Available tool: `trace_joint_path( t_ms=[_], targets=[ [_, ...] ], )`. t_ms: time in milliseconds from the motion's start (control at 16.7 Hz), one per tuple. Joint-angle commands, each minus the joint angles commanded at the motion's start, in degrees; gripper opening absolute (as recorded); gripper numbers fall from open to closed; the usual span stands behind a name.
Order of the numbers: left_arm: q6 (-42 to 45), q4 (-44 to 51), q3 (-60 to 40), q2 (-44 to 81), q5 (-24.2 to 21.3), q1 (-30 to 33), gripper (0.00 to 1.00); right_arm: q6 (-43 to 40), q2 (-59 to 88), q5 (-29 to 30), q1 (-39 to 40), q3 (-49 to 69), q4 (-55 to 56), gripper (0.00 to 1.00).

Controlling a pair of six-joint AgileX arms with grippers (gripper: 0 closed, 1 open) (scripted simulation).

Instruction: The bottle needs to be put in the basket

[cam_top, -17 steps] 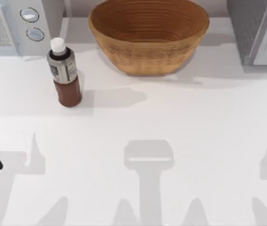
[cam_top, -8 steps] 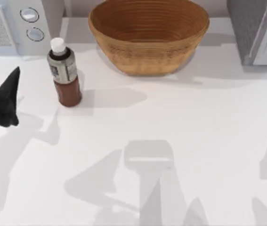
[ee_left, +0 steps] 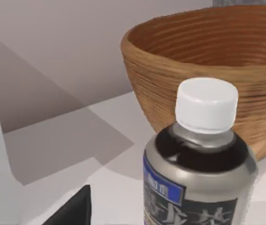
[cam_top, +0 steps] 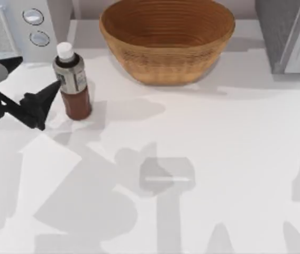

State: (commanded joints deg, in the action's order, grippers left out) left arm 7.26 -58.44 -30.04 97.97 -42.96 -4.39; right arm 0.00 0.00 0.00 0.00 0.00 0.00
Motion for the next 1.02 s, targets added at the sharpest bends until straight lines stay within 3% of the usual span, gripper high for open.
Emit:
trace_joint_path(
  t_ms=[240,420,780,1020],
  targets=[
    [1.02,-9.02,-4.80,14.92,-6.57,-0.53,1.00,0.00,0.00,0.00,0.00,0.00,0.00,1.00],
    [1.35,-12.31,-6.64,19.77,-8.91,-0.69,1.00,0.00,0.00,0.00,0.00,0.00,0.00,1.00],
    [1.32,-12.42,-6.74,20.14,-8.86,-0.32,1.00,0.00,0.00,0.00,0.00,0.00,0.00,1.00],
    [0.42,-11.44,-11.64,23.08,-5.52,2.97,1.00,0.00,0.00,0.00,0.00,0.00,0.00,1.00]
  ],
)
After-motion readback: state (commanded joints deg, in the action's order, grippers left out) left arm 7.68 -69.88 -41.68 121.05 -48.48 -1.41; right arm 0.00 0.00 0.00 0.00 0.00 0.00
